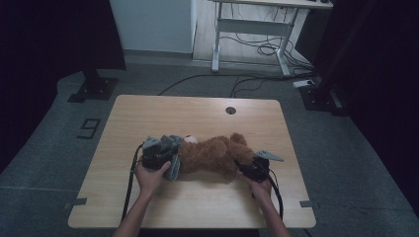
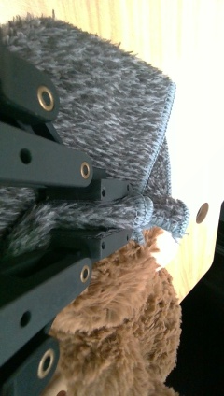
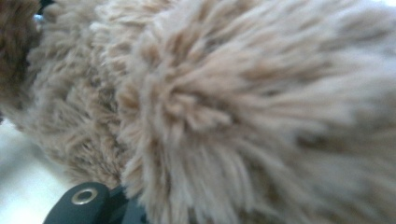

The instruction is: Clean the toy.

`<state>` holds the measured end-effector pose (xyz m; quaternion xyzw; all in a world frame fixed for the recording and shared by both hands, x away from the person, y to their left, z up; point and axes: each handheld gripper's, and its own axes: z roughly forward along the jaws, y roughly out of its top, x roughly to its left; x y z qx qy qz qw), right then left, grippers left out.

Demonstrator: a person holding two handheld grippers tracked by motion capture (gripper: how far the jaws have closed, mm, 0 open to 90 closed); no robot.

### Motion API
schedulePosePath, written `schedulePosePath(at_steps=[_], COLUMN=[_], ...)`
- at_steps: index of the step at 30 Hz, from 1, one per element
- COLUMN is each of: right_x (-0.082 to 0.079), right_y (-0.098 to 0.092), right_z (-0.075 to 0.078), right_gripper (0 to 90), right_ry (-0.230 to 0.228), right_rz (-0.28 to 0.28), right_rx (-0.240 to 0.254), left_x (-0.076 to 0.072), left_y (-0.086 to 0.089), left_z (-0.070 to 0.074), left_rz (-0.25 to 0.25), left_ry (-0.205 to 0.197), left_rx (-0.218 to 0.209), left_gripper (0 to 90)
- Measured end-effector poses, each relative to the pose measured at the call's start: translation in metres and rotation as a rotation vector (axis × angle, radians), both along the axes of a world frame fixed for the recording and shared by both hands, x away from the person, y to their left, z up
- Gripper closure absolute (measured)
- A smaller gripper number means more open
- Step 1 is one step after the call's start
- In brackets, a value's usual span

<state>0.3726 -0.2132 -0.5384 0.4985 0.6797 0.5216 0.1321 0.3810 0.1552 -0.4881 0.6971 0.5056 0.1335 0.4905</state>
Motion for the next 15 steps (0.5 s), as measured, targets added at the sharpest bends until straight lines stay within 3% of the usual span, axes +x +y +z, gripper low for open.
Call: schedulePosePath(at_steps=[4,9,12,15], right_x=[0.012,0.014,0.008,0.0], right_y=[-0.002,-0.006,-0.008,-0.014], right_z=[0.001,0.0,0.001,0.0], right_gripper=[70.5,70.4,70.0,68.8], right_ry=[0.002,0.008,-0.006,-0.004], right_rz=[-0.022,-0.011,0.004,0.017], right_rx=[-0.036,-0.037,-0.051,-0.052], left_x=[0.013,0.009,0.004,0.0], left_y=[-0.006,-0.002,0.006,0.004], left_z=[0.005,0.008,0.02,0.041], left_rz=[0.001,-0.021,-0.044,-0.06], left_ry=[0.013,0.014,0.012,-0.033], left_rx=[0.009,0.002,-0.049,-0.051], left_gripper=[78.9,78.6,78.4,78.4])
